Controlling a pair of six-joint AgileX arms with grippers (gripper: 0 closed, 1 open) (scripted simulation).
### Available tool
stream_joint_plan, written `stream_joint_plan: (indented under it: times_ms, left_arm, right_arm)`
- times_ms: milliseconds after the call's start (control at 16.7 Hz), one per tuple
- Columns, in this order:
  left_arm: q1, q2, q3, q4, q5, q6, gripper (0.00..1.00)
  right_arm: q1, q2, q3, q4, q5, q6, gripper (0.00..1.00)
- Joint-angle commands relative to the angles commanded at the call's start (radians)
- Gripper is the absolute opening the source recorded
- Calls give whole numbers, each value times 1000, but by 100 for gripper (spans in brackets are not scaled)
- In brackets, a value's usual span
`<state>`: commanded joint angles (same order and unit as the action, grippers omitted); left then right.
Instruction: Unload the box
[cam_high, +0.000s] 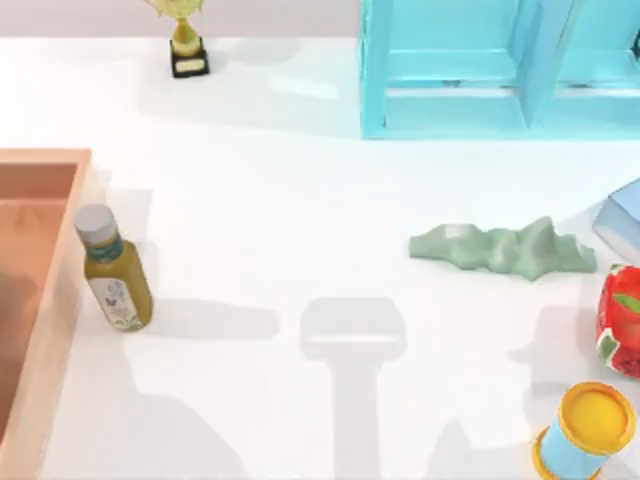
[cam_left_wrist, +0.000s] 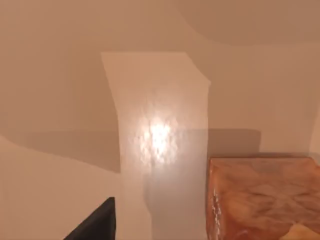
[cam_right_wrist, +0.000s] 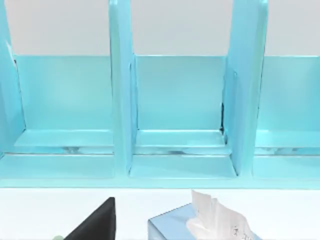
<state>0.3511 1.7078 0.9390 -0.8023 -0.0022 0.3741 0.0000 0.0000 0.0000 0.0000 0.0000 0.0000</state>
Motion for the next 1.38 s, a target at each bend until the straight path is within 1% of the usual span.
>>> stream_joint_plan:
  times_ms: [300, 1080, 1140, 1380]
  left_arm:
    - [0, 6, -10, 17, 0, 0, 100]
    - [0, 6, -10, 17, 0, 0, 2]
    - [0, 6, -10, 17, 0, 0, 0]
    - [0, 6, -10, 17, 0, 0, 0]
  right_arm:
    - [0, 0, 0, 0, 0, 0, 100]
    - [0, 0, 0, 0, 0, 0, 100]
    - [0, 0, 0, 0, 0, 0, 100]
    - [0, 0, 0, 0, 0, 0, 100]
